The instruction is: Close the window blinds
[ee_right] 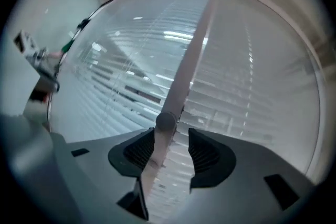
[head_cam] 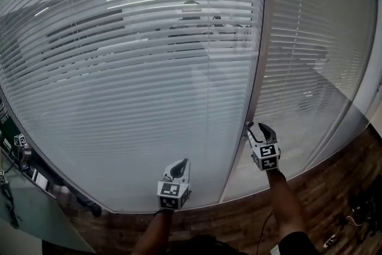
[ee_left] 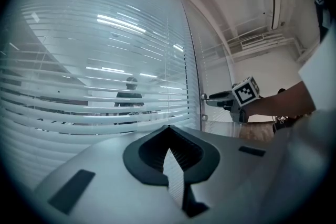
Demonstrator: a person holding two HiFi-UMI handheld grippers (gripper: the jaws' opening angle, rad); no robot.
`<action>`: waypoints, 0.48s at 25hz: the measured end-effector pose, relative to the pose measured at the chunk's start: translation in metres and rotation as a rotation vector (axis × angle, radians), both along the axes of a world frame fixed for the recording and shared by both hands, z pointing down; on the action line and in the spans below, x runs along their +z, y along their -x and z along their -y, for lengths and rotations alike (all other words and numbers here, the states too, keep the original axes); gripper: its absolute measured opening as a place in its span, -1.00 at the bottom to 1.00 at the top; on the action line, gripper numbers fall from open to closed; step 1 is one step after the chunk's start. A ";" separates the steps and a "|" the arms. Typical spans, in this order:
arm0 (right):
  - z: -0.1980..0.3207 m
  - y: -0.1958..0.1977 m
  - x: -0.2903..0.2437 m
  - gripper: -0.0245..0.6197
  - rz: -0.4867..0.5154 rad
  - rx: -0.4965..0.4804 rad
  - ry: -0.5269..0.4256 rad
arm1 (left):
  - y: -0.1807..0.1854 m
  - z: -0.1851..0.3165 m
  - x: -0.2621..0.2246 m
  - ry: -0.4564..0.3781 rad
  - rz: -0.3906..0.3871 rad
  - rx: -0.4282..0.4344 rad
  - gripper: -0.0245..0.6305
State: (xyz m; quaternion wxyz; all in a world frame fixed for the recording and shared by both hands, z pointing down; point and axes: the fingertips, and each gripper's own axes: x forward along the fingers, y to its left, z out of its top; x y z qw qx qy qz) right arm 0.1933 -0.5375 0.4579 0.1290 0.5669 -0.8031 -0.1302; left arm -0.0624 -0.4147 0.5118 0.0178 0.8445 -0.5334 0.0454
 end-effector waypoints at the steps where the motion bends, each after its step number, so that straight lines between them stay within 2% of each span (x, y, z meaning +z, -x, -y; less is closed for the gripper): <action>1: 0.000 -0.004 -0.001 -0.35 0.126 -0.013 0.031 | -0.002 -0.001 0.001 -0.001 0.001 0.005 -0.94; 4: 0.001 -0.005 -0.005 -0.35 0.442 -0.089 0.125 | -0.010 -0.006 0.007 -0.002 0.003 0.026 -0.94; 7: 0.001 0.000 -0.009 -0.35 0.692 -0.152 0.204 | -0.018 -0.011 0.010 0.018 -0.015 0.052 -0.94; 9: 0.007 0.000 -0.009 -0.35 0.797 -0.144 0.239 | -0.024 -0.012 0.009 0.016 -0.016 0.068 -0.94; 12: 0.012 0.004 -0.007 -0.35 0.853 -0.122 0.268 | -0.027 -0.014 0.009 0.014 -0.014 0.076 -0.94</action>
